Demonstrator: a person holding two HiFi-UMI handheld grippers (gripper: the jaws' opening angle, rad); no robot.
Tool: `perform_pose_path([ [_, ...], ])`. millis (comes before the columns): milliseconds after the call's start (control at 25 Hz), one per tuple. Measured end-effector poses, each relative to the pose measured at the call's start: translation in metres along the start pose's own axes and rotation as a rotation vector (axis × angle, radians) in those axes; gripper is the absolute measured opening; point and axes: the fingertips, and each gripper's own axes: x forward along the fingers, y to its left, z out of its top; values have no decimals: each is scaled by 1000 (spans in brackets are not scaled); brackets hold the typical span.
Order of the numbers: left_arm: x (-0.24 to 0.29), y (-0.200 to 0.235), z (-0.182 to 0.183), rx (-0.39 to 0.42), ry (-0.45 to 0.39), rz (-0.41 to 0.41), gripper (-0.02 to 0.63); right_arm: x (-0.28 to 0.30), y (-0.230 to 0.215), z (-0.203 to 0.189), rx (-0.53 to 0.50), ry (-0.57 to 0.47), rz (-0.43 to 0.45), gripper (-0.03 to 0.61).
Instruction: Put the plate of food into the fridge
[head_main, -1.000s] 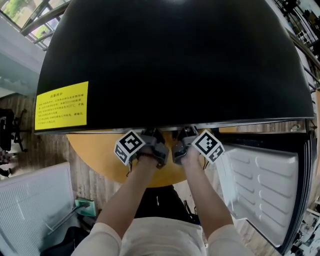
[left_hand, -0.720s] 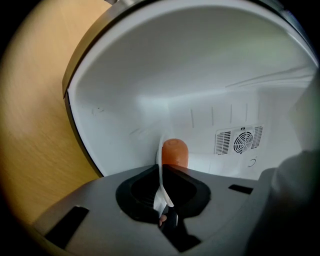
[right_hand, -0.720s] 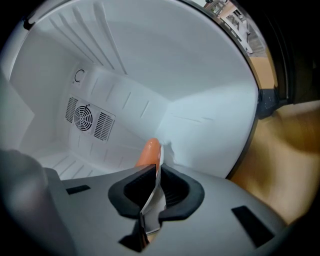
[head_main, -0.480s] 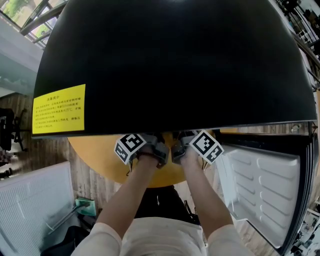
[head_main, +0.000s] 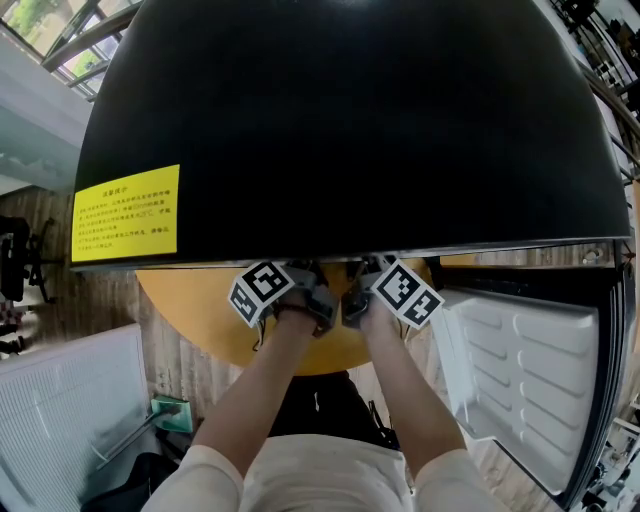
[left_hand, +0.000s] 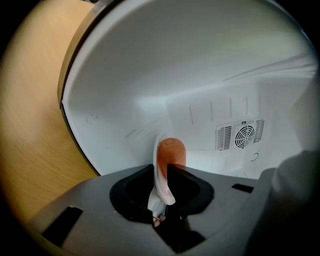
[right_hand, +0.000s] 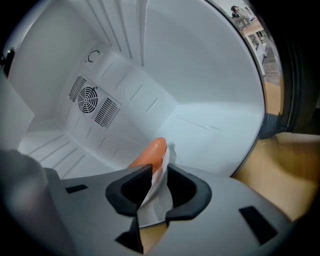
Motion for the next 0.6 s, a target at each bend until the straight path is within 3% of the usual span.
perform_pose_path([
  [600, -19, -1, 3, 36, -14, -10, 121, -19, -5, -2, -47, 3, -43, 114],
])
